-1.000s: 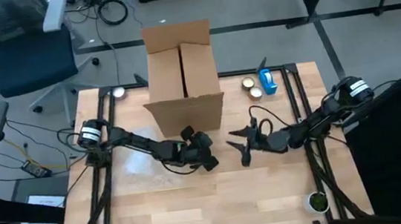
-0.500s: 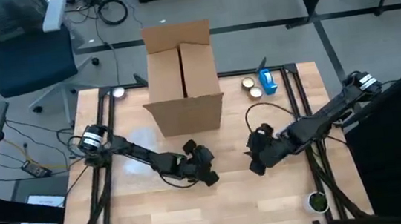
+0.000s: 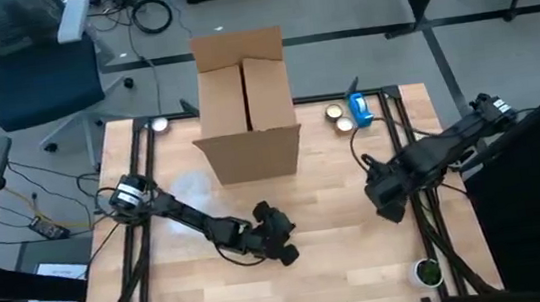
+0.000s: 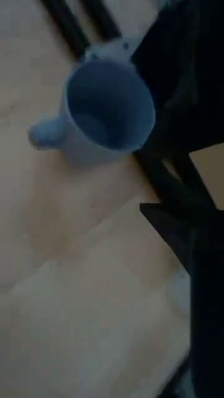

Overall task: Wrap mug
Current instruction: Wrap the blue mug with bubble wrap

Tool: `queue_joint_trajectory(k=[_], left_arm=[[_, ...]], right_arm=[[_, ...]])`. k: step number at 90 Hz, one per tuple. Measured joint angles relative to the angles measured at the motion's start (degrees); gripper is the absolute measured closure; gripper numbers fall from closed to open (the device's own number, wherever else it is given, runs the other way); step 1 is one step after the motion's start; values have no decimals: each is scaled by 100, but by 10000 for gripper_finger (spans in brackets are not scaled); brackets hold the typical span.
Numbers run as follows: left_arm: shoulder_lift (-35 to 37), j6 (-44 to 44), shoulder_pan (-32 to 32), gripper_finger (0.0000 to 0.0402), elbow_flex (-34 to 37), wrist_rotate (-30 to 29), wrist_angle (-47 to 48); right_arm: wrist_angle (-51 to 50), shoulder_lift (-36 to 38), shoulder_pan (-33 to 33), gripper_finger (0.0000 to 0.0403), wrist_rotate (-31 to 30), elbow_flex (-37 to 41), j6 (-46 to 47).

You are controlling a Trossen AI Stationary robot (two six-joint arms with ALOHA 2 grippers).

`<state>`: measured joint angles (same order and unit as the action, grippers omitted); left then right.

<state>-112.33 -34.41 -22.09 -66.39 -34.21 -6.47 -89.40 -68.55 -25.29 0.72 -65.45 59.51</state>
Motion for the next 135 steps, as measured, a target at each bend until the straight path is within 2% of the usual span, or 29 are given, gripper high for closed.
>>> queue_joint_trajectory(k=[13, 25, 47, 62, 76, 110, 135], left_arm=[[0, 155, 41, 402, 0, 1, -382], [0, 512, 64, 402, 0, 1, -711], [0, 732, 109, 402, 0, 1, -1158], [0, 739, 116, 402, 0, -1, -1191], [0, 740, 120, 402, 0, -1, -1192], [0, 738, 123, 402, 0, -1, -1182], [0, 738, 123, 402, 0, -1, -1199]], right_arm=[[-53, 365, 296, 294, 255, 648, 226], [329, 551, 663, 273, 519, 1037, 301], [591, 418, 1117, 216, 531, 1606, 91], [1017, 367, 1417, 198, 620, 1889, -92], [1613, 367, 1583, 205, 602, 2032, -514], [1691, 340, 1619, 247, 368, 2315, -1299], [1698, 340, 1601, 250, 45, 2315, -712]])
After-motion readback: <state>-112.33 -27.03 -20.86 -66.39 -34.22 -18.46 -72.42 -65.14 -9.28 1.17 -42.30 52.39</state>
